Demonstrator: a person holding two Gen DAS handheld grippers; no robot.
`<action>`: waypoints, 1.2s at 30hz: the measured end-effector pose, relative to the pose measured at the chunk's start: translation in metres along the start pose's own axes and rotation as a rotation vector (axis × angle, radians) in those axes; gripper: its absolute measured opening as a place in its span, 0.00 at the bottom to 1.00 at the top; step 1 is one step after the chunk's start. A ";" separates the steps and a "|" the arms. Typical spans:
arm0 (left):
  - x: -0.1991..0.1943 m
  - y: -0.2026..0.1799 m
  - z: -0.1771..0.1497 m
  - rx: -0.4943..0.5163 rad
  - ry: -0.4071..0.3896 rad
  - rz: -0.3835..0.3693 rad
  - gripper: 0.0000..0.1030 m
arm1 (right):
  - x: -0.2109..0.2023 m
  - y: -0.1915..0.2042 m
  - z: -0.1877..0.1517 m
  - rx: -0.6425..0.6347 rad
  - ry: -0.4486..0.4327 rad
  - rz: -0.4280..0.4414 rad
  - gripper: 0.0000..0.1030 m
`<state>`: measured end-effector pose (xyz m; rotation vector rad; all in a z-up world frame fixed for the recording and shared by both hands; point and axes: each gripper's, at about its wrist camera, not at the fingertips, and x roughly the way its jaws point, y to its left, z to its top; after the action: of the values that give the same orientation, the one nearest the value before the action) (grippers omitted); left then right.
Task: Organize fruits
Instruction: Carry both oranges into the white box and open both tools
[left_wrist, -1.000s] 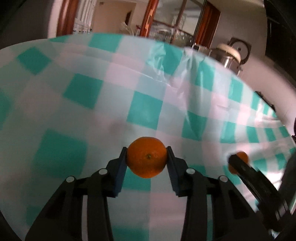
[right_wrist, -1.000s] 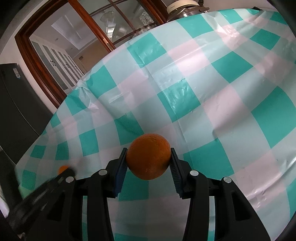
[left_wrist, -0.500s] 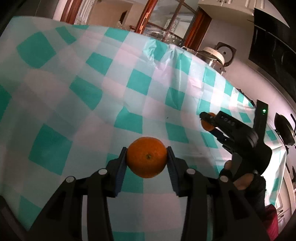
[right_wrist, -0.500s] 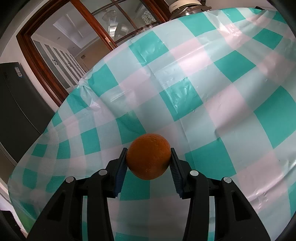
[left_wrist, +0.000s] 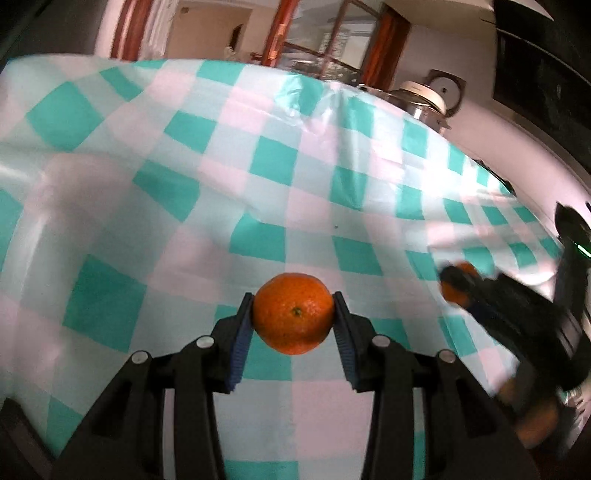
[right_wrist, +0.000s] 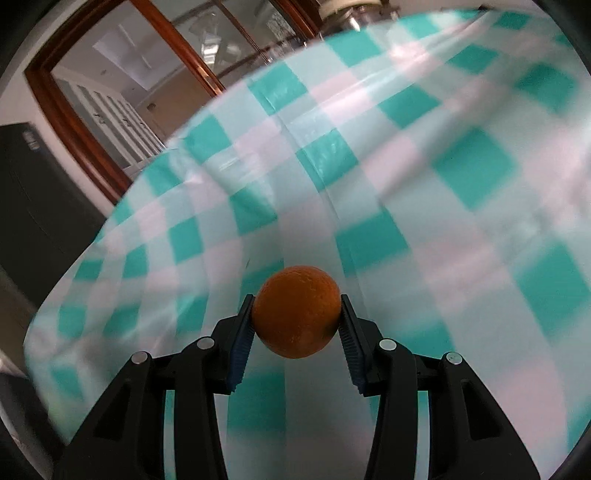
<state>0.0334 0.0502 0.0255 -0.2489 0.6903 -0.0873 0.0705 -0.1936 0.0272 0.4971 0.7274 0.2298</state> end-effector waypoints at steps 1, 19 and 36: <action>-0.004 -0.005 -0.003 0.022 0.002 -0.014 0.40 | -0.014 -0.001 -0.008 -0.002 -0.005 0.004 0.43; -0.099 -0.152 -0.117 0.406 0.041 -0.220 0.41 | -0.270 -0.109 -0.139 -0.013 -0.120 -0.156 0.43; -0.160 -0.303 -0.230 0.858 0.111 -0.414 0.41 | -0.389 -0.227 -0.221 0.102 -0.178 -0.373 0.43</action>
<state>-0.2359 -0.2628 0.0309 0.4468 0.6469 -0.7776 -0.3572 -0.4539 -0.0053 0.4623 0.6464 -0.1991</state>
